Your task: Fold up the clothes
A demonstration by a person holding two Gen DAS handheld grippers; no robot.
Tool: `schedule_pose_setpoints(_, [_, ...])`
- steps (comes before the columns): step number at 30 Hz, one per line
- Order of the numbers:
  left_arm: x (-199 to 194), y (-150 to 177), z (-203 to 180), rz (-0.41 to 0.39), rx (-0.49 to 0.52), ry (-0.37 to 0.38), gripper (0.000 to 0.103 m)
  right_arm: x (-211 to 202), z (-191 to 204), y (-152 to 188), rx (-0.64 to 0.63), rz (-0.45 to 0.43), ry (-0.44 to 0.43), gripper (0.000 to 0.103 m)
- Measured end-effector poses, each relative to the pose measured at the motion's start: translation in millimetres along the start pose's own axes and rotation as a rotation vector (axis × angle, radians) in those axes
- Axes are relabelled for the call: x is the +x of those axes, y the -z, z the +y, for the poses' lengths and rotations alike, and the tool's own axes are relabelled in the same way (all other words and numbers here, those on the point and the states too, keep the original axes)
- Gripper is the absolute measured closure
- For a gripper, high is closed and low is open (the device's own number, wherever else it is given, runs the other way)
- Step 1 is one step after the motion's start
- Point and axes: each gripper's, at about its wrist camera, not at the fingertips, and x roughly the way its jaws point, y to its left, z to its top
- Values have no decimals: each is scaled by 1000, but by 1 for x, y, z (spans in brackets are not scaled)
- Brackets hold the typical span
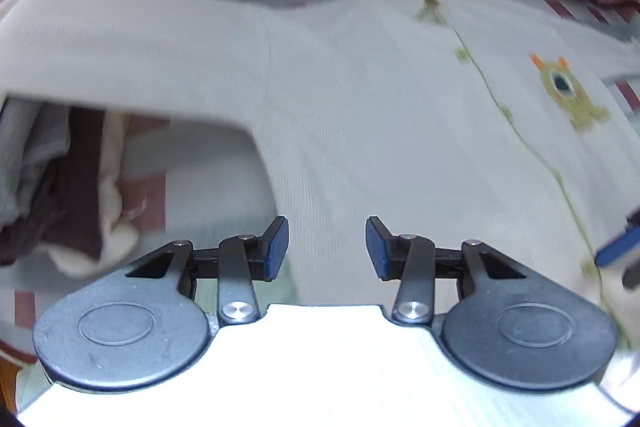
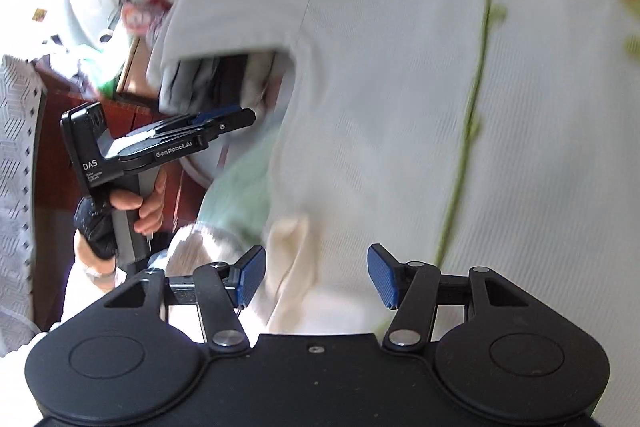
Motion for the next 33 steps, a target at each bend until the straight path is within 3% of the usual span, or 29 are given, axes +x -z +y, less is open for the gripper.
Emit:
schedule_pose_setpoints(4, [-16,40,1,54,-3,82,61,14,-12,33,48,75,55,41])
schedule_pose_setpoints(10, [-12,59,-28,78,35,237,60,41,-20,50,70,91,1,43])
schedule_pose_setpoints(11, [-8,61,-33,89,39,246,59,43,-17,49,46,80,5,47])
schedule_pose_setpoints(12, [-5,62,-37,100,48,246,57,43,-13,47,21,70,1,64])
schedule_pose_setpoints(13, [-1,63,-41,110,57,245,56,41,-11,45,-3,62,-7,92])
schedule_pose_setpoints(17, [20,66,-52,173,80,200,53,32,1,35,-100,29,-42,97])
schedule_pose_setpoints(18, [24,66,-53,182,83,191,58,28,4,32,-120,17,-48,97])
schedule_pose_setpoints(19, [23,66,-54,170,87,192,83,22,7,29,-133,1,-56,97])
schedule_pose_setpoints(20, [19,66,-54,148,93,197,99,15,9,25,-145,-17,-61,97])
schedule_pose_setpoints(22, [9,64,-53,88,100,202,100,1,15,15,-167,-65,-59,97])
schedule_pose_setpoints(27, [-27,35,-25,-188,-3,125,100,-35,19,-25,-211,-220,25,97])
schedule_pose_setpoints(30, [-23,9,-8,-316,-72,60,100,-47,11,-54,-223,-339,202,97])
schedule_pose_setpoints(32, [-2,-4,-1,-335,-120,41,100,-49,1,-68,-216,-402,386,93])
schedule_pose_setpoints(33, [10,-5,-3,-327,-155,49,100,-51,-5,-71,-189,-414,433,92])
